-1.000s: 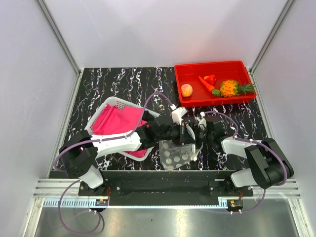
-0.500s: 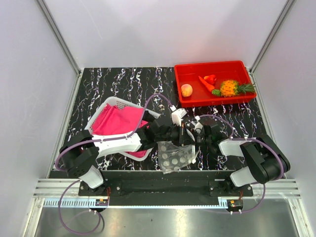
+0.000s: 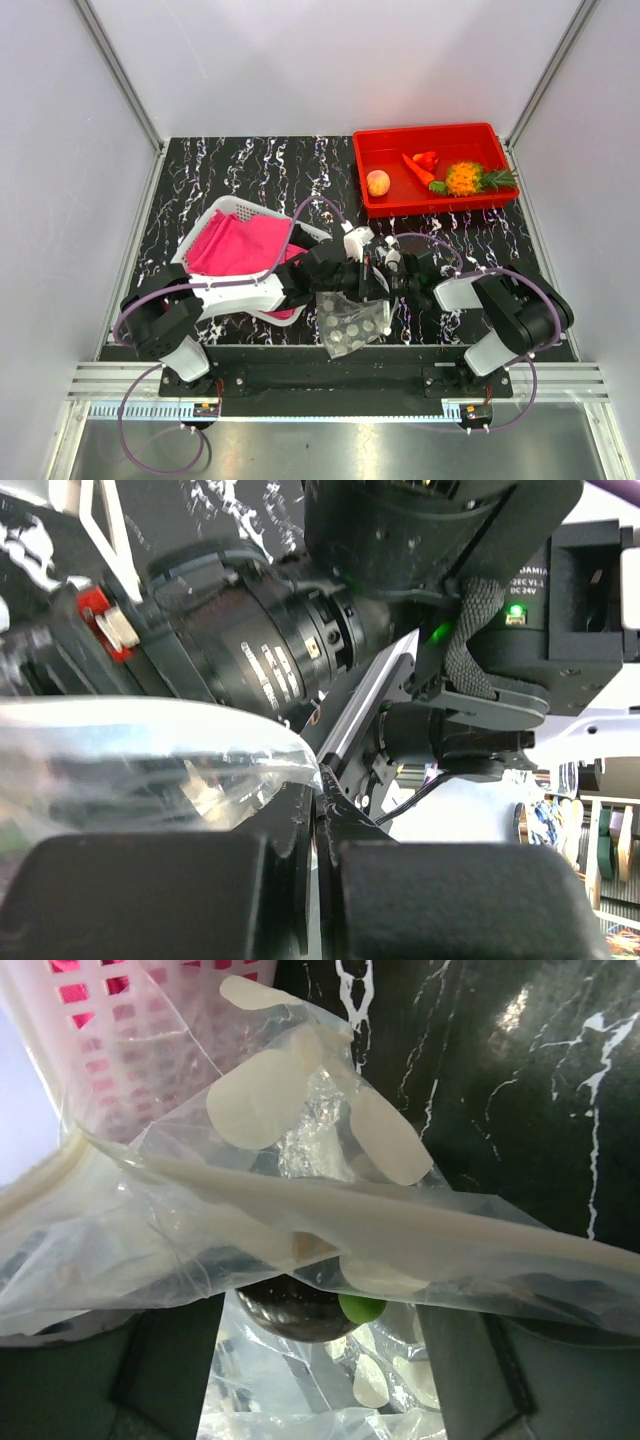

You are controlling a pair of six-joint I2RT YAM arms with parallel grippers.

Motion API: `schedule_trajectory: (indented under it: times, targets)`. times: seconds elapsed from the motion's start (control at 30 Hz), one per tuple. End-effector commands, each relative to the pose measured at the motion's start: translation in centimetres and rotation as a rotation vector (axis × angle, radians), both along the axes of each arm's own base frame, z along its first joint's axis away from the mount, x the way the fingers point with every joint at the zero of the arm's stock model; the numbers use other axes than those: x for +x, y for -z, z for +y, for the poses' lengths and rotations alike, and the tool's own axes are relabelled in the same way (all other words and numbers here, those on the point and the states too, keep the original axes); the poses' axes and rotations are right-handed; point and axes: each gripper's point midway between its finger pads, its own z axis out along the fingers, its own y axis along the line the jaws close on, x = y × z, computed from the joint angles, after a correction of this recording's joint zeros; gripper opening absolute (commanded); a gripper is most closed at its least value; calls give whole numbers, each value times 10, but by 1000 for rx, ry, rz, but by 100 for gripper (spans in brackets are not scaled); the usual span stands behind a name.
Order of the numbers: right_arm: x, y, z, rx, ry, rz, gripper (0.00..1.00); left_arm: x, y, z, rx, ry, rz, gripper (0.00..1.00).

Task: Open the zip-top bag and remove the fake food

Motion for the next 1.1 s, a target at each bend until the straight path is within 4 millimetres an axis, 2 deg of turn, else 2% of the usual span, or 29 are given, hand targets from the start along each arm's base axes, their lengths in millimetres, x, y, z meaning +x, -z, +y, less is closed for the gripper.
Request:
schedule_trajectory:
  times: [0.0,0.03,0.13,0.17,0.23,0.27,0.33,0.4,0.5,0.63,0.77,0.97,1.07]
  targets:
    - [-2,29,-7,-76,73,51,78,-2,-15,0,-53,1,-32,0]
    - [0,26,-7,-71,85,46,69,-3,-15,1,-51,0,-34,0]
    - [7,13,-6,-73,109,20,52,-2,-15,5,-38,-11,-43,0]
    - [10,9,-6,-75,115,8,48,-1,-13,6,-32,-14,-43,0]
    - [15,-4,-9,-96,131,-22,46,1,-16,8,-28,-30,-54,0]
    - [17,-8,-11,-111,135,-34,40,1,-14,11,-18,-37,-55,0]
    - [23,-20,-19,-175,165,-71,36,7,-16,15,-8,-67,-75,0]
    - [32,-32,-26,-215,203,-117,27,11,-21,20,-9,-92,-89,0]
    - [25,-43,-39,-281,223,-112,24,19,-24,26,-7,-134,-103,0]
    - [24,-70,-54,-316,277,-172,24,26,-22,33,2,-172,-106,0]
    - [25,-92,-75,-399,339,-231,22,28,-11,40,16,-196,-92,0]
    - [13,-119,-83,-409,319,-248,19,35,-12,49,6,-240,-97,0]
    - [6,-137,-80,-349,317,-270,19,38,-9,50,19,-241,-105,0]
